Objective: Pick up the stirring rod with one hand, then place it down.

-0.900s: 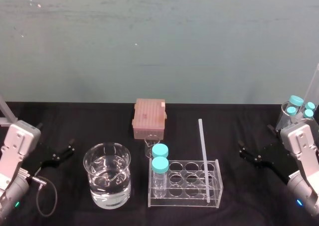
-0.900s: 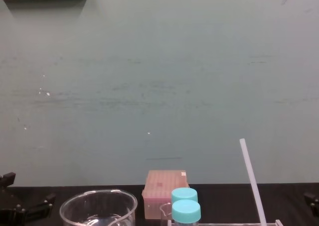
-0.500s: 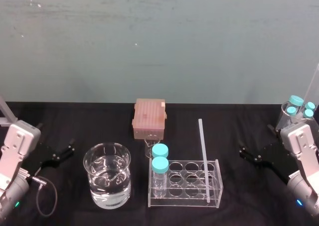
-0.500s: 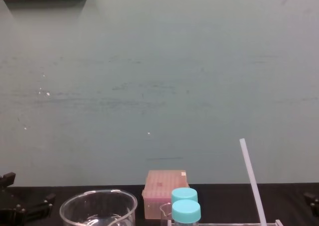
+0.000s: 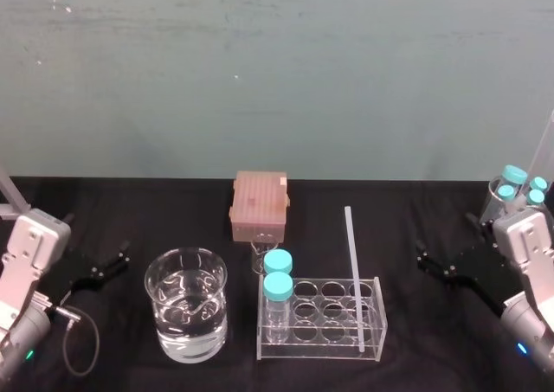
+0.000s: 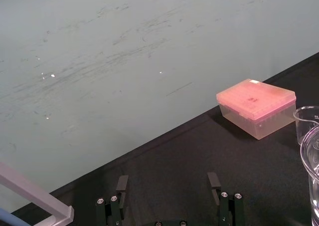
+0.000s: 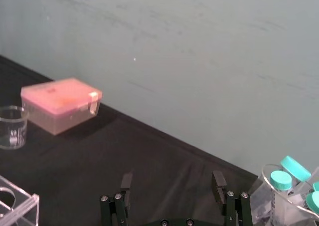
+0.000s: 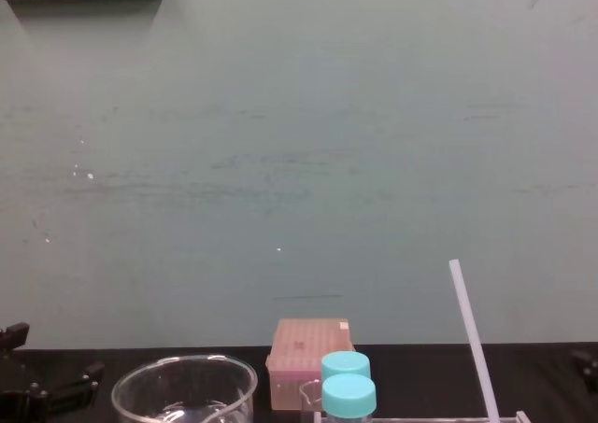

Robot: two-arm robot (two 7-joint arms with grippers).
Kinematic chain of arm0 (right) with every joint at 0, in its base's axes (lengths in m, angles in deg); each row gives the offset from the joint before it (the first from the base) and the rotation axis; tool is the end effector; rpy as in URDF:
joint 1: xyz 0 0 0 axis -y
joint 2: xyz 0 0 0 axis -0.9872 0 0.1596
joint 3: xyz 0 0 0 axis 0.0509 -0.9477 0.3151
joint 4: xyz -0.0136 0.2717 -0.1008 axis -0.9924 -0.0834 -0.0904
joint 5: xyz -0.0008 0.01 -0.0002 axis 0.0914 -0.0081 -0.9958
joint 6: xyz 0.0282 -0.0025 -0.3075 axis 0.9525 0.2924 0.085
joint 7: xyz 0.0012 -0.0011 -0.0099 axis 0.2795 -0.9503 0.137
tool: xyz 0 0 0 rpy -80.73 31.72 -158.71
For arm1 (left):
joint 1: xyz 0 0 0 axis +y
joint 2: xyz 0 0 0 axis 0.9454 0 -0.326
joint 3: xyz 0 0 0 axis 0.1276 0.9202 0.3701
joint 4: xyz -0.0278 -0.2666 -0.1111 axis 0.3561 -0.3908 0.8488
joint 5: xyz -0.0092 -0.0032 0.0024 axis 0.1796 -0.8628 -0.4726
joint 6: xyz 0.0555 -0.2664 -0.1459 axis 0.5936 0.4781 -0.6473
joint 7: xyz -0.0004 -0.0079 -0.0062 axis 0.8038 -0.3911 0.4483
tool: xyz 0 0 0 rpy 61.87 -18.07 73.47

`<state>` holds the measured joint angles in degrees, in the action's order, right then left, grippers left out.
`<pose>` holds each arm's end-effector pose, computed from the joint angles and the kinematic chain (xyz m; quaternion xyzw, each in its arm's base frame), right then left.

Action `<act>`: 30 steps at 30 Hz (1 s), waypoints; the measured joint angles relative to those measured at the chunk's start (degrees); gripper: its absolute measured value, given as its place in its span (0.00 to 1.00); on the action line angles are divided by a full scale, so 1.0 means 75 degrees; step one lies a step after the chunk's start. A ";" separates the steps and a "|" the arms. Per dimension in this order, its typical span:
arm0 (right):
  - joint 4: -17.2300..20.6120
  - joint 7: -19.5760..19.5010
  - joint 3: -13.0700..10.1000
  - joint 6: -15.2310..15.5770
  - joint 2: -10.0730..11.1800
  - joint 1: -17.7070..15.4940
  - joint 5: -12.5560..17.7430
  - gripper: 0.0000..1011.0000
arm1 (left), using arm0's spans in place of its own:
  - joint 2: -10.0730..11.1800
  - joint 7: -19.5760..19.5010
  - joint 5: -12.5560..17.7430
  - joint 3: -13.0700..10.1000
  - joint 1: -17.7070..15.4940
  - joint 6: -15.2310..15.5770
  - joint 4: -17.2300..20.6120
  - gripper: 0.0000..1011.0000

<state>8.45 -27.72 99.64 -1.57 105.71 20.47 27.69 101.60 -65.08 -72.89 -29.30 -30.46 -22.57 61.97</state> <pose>0.3594 -0.0851 -0.2999 -0.1290 -0.1277 -0.5807 0.7936 0.3581 0.0827 -0.3022 0.1415 -0.1325 0.5799 0.7913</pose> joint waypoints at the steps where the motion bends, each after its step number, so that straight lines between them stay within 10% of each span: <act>1: 0.0004 0.0049 -0.0049 -0.0016 -0.0015 0.0000 0.0058 0.99 | 0.0000 0.0000 0.0000 0.0000 0.0000 0.0000 0.0000 0.99; 9: 0.0512 0.0822 -0.0648 0.0223 -0.0117 0.0078 0.1112 0.99 | 0.0000 0.0000 0.0000 0.0000 0.0000 0.0000 0.0000 0.99; 20: 0.1815 0.3086 -0.1753 0.2747 0.0415 0.0196 0.4255 0.99 | 0.0000 0.0000 0.0000 0.0000 0.0000 0.0000 0.0000 0.99; 30: 0.1908 0.4677 -0.1203 0.4336 0.1385 0.0663 0.5200 0.99 | 0.0000 0.0000 0.0000 0.0000 0.0000 0.0000 0.0000 0.99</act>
<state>22.76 7.35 90.62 30.96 116.10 25.44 66.69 101.60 -65.08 -72.89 -29.30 -30.46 -22.57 61.97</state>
